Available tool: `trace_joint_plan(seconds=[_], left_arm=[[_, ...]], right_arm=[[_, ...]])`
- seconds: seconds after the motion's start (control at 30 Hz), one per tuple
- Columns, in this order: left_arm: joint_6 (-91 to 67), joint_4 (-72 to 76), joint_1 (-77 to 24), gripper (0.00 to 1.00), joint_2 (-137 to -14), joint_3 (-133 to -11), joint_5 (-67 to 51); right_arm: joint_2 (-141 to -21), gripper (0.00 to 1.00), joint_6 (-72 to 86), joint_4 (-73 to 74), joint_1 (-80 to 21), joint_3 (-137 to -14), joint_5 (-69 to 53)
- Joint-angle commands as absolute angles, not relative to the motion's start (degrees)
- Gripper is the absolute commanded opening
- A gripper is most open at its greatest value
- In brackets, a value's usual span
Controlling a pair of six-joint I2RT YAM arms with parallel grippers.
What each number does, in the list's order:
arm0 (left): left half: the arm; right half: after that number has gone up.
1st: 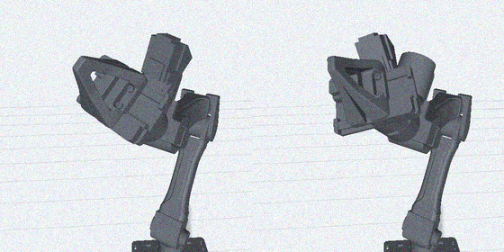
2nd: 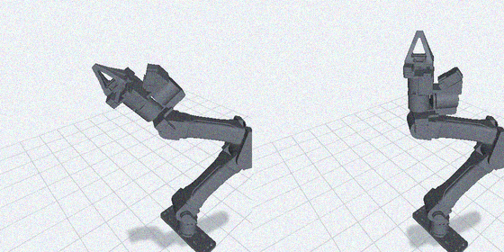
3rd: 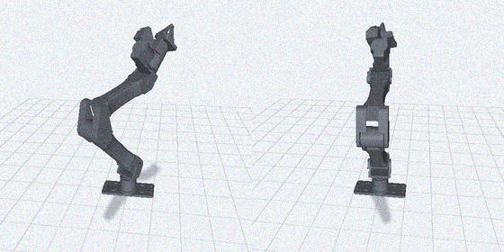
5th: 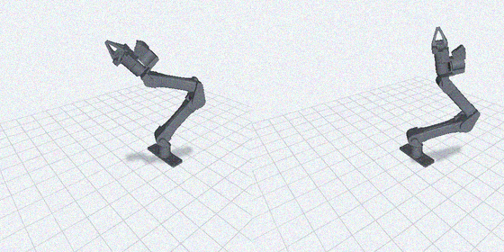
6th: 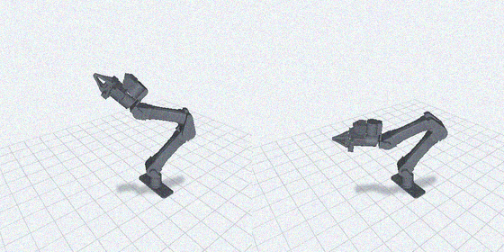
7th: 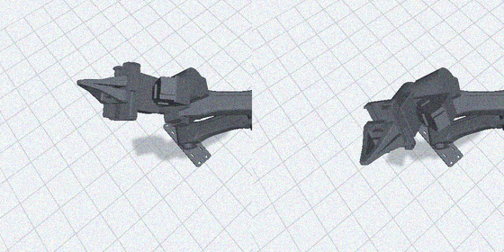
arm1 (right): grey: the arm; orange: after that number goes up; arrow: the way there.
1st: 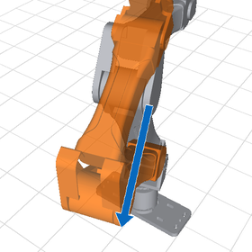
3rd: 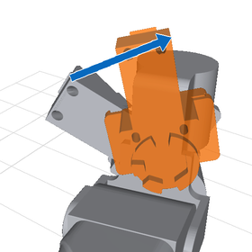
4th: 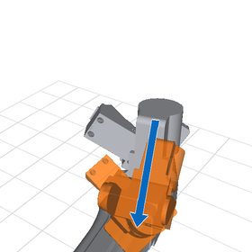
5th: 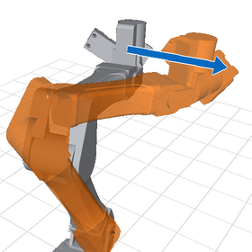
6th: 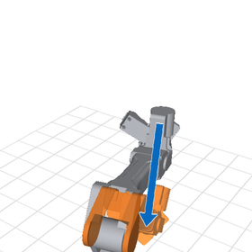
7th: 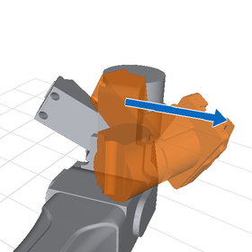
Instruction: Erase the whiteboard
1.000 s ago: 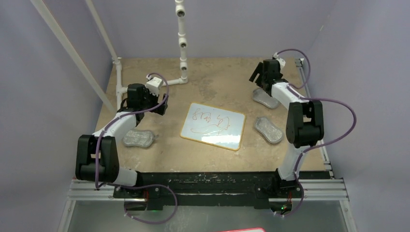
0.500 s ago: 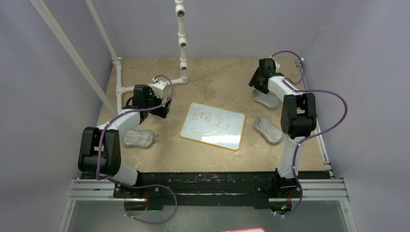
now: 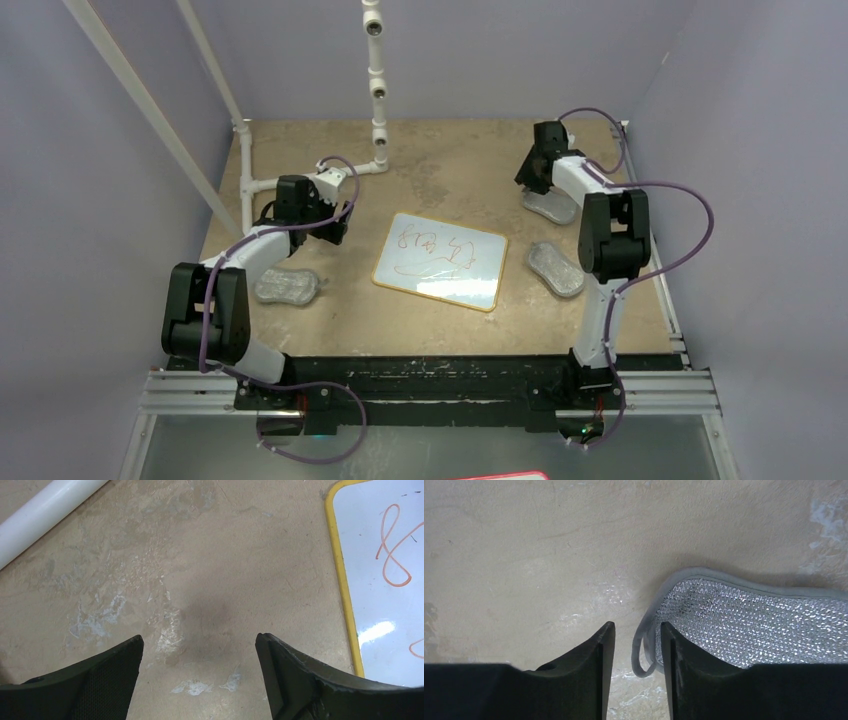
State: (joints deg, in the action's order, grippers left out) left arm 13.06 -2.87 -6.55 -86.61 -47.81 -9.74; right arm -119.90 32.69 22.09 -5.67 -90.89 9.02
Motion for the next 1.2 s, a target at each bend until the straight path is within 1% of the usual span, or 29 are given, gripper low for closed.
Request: trace_joint_plan(seconds=[0.0,0.1,0.2,0.33,0.53,0.7,0.8,0.87,0.9,1.0,1.17], left_arm=[[13.7,-3.3,-6.9,0.81,-86.3,-49.7,-10.8],[13.1,-3.8,-6.9,0.79,-86.0,-50.3,-11.3],[12.8,-5.8,-6.9,0.77,-85.8,-51.3,-12.9],[12.3,-5.9,-6.9,0.75,-84.9,-50.9,-13.3],[10.0,-6.6,-6.9,0.74,-83.0,-50.9,-16.2],[8.0,-8.4,-7.3,0.73,-80.6,-53.7,-19.5],[6.4,-10.3,-7.3,0.8,-78.8,-56.3,-22.3],[5.2,-11.1,-7.3,0.96,-77.0,-57.8,-24.6],[4.8,-11.3,-7.4,0.99,-76.2,-58.4,-25.8],[3.8,-10.8,-7.4,0.99,-73.6,-59.2,-30.6],[3.3,-7.6,-8.7,0.99,-69.3,-57.0,-35.9]], right_arm=[[-121.8,0.39,33.5,22.1,-5.8,-93.4,7.1],[-122.8,0.33,33.6,23.3,-5.8,-94.5,6.5],[-123.5,0.25,33.6,24.1,-5.8,-95.6,6.3],[-122.3,0.0,34.7,23.1,-5.9,-94.5,6.2],[-115.8,0.0,35.6,21.9,-7.7,-91.4,6.0],[-107.8,0.0,36.6,20.9,-12.1,-88.3,5.9],[-102.3,0.0,39.2,19.2,-15.7,-85.4,4.4],[-98.8,0.0,42.8,16.5,-17.8,-82.5,0.9],[-97.1,0.0,45.3,14.2,-18.8,-79.9,-1.1],[-93.0,0.0,52.0,7.9,-23.2,-76.6,-4.2],[-92.5,0.0,60.3,3.9,-30.3,-78.8,-10.7]])
